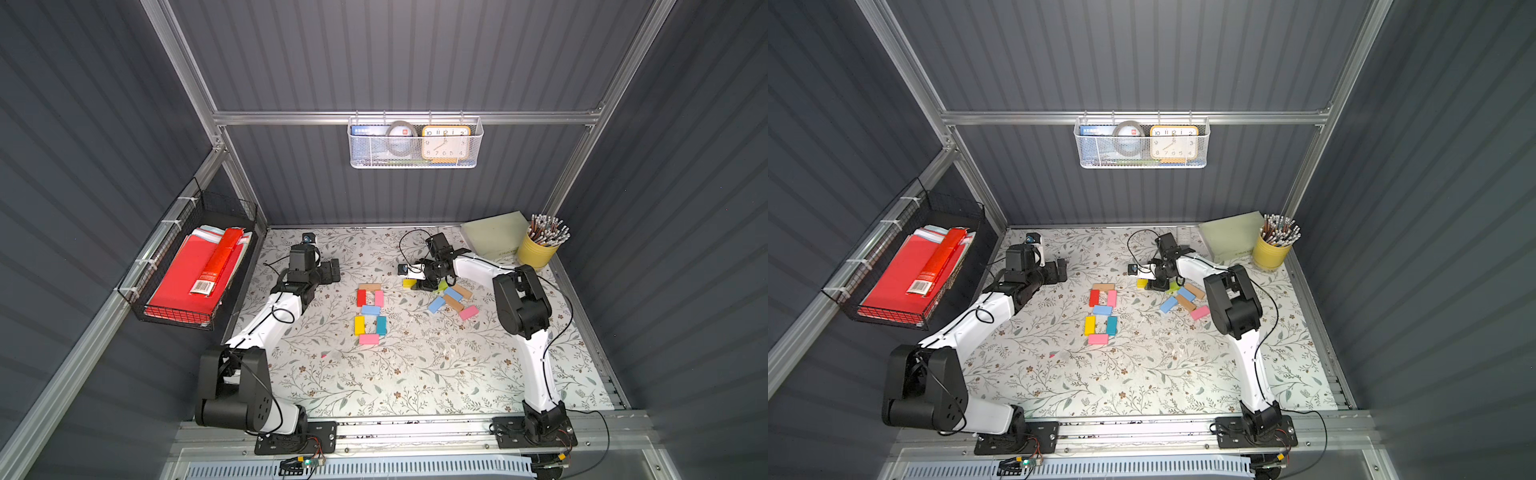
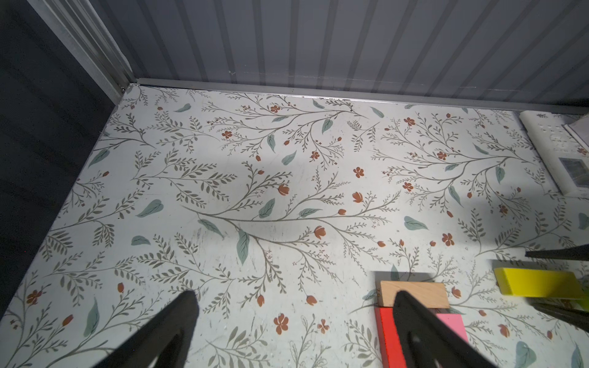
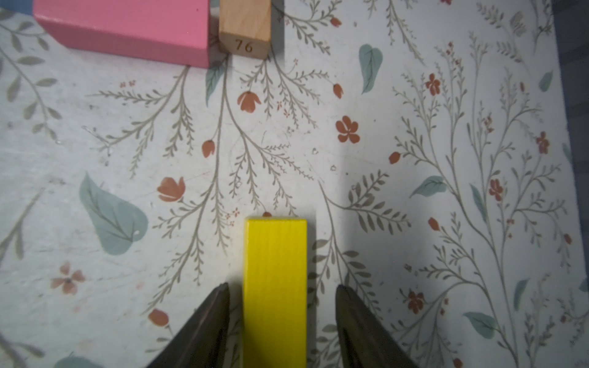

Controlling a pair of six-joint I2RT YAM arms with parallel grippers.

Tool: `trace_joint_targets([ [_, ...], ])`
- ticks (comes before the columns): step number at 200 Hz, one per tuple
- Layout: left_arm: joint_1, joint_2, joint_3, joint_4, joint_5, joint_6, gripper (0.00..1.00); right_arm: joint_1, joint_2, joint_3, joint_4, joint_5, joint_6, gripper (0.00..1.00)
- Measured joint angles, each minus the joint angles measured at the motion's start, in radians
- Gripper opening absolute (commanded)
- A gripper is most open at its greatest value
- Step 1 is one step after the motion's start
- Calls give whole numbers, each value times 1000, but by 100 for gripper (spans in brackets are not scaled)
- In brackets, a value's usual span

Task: Assemble the number 8 with building blocks
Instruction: Adjust the building block at the center of the board, then pick up the building block from the center of the board.

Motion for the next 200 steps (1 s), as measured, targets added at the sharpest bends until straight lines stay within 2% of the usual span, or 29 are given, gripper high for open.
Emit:
trace_joint_targets([
  [36, 0, 0, 0, 0, -2, 0, 99, 0, -90, -71, 93, -45, 132, 72],
  [58, 0, 0, 0, 0, 1, 0, 99, 0, -255, -174, 193, -64, 306, 75],
  [82, 0, 0, 0, 0, 13, 0, 99, 0, -407, -212, 257, -63, 496, 78],
  [107, 0, 0, 0, 1, 33, 0, 99, 0, -514, -245, 272, -6, 700, 79],
  [136, -17, 0, 0, 1, 55, 0, 99, -7, -603, -349, 249, 133, 919, 82],
  [168, -147, 2, 19, -8, 60, 0, 99, -32, -735, -566, 258, 239, 1112, 84],
  [200, -314, 54, 127, -22, 74, -3, 99, -60, -831, -689, 244, 355, 1230, 84],
])
